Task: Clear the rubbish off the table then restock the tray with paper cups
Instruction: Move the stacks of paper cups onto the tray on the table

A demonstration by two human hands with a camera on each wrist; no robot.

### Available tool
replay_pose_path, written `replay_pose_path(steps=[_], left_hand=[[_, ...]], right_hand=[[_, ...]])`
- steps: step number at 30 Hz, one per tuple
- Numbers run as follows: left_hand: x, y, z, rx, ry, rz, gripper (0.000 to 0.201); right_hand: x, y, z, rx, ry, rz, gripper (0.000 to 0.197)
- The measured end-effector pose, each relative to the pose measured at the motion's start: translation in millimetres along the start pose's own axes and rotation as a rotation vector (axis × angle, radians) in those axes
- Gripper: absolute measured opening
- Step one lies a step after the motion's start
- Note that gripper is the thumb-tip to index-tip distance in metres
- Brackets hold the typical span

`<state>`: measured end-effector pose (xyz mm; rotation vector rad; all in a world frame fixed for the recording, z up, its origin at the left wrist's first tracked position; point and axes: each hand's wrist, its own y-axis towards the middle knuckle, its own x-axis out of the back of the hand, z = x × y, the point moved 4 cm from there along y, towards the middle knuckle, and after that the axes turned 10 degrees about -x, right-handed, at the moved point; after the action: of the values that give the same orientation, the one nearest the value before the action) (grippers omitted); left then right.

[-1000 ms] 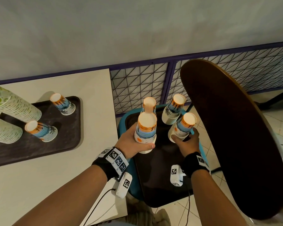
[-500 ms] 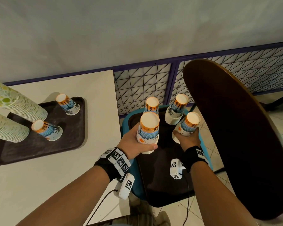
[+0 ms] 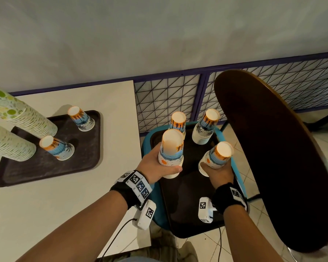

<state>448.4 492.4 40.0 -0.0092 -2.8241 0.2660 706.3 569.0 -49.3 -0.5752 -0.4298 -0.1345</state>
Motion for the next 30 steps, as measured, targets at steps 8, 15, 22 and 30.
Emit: replay_pose_path(steps=[8,15,22,30], left_hand=[[2.6,-4.9,3.0,-0.015,-0.033,-0.022,0.089],[29.5,-22.0,0.0,0.009,-0.055,-0.091,0.076],[96.0,-66.3,15.1,0.043,-0.154,-0.345,0.087],[225.0,-116.4,15.2,0.025,-0.038,-0.736,0.086]], right_hand=[[-0.8,6.0,4.5,-0.004,-0.024,-0.004,0.095],[-2.3,-19.6,12.9,0.109,0.054,0.043,0.096],[-67.2,-90.0,51.6,0.235,0.132,0.315,0.076],[-206.6,-167.3,166.5,0.41,0.137,0.646,0.083]])
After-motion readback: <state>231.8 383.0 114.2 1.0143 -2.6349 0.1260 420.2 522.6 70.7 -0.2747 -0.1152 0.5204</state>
